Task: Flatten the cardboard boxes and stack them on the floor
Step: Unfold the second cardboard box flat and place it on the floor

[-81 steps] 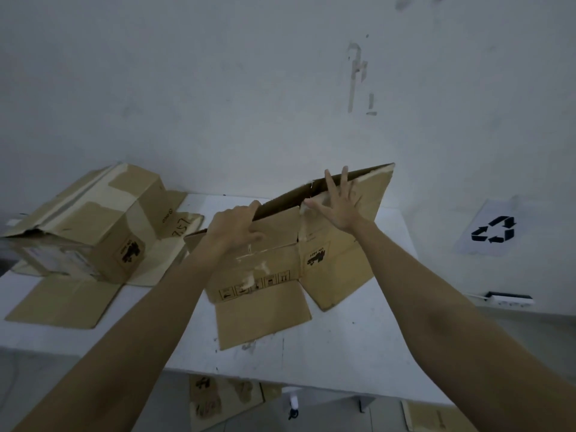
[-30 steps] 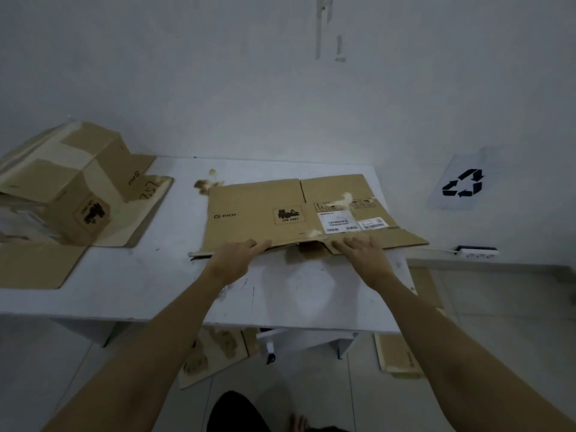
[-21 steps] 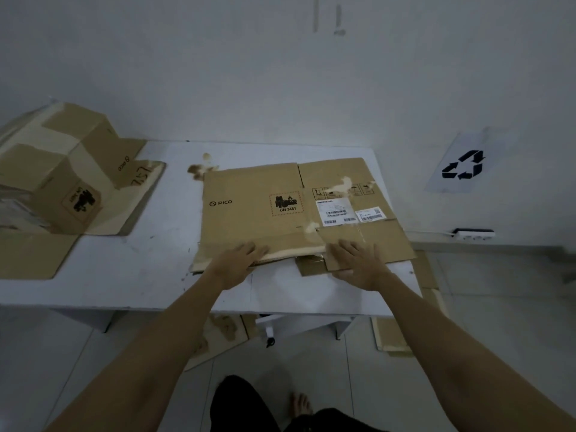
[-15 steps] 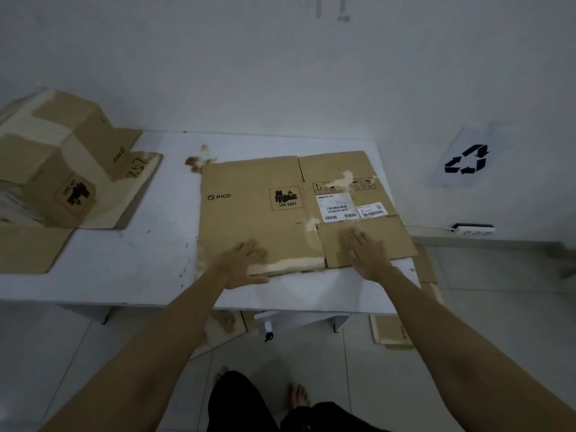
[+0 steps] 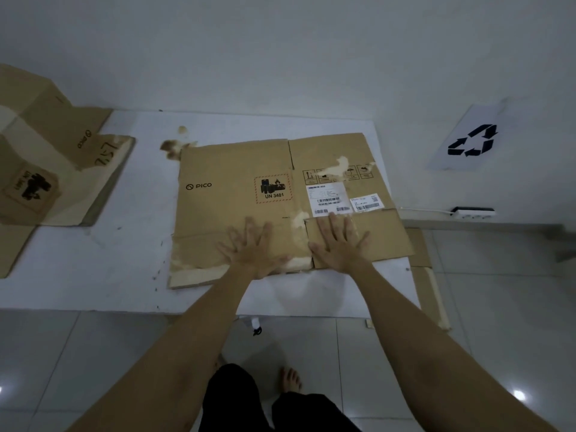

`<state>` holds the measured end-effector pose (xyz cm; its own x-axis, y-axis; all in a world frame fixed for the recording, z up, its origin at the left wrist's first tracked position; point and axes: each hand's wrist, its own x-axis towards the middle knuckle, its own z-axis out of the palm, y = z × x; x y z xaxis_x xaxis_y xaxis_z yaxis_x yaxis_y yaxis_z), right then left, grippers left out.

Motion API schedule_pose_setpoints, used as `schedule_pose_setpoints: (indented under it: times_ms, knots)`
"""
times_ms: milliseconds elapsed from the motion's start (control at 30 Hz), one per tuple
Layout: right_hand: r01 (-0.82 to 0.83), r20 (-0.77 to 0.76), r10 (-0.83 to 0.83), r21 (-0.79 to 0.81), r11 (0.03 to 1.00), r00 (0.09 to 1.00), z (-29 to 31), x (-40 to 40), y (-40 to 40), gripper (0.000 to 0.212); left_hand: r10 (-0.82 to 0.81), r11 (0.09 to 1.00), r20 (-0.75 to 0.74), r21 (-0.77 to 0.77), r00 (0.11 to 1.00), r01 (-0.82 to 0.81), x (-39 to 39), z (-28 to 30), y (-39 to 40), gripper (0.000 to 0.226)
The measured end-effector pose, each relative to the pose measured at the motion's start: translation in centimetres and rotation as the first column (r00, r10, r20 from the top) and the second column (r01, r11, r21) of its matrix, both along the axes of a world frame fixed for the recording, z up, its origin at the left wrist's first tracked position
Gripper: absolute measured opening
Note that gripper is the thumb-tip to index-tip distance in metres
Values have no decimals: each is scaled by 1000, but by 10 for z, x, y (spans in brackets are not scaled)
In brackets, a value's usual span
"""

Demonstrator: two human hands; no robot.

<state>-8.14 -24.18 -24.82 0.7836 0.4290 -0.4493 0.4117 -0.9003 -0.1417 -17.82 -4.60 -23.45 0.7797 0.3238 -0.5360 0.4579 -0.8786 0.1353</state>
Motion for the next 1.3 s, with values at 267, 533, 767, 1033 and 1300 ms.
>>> schedule_pose_setpoints:
  times_ms: [267, 533, 767, 1033, 1300]
  knots:
    - [68, 136, -77, 69, 995, 988, -14, -17, 2, 76, -123, 991, 65, 69, 990, 119, 9, -16, 35, 100]
    - [-7, 258, -3, 41, 999, 966, -19, -3, -16, 70, -99, 992, 79, 84, 992, 92, 38, -9, 79, 93]
    - [-140, 217, 135, 7, 990, 967, -10, 40, -52, 76, -151, 988, 93, 37, 984, 148, 73, -1, 93, 89]
    - [210, 97, -215, 59, 976, 972, 6, 51, -36, 75, -314, 948, 120, 92, 942, 304, 138, 1, 82, 85]
    - [653, 42, -676, 222, 724, 735, -16, -37, 94, 79, -289, 952, 110, 140, 951, 273, 195, -2, 97, 87]
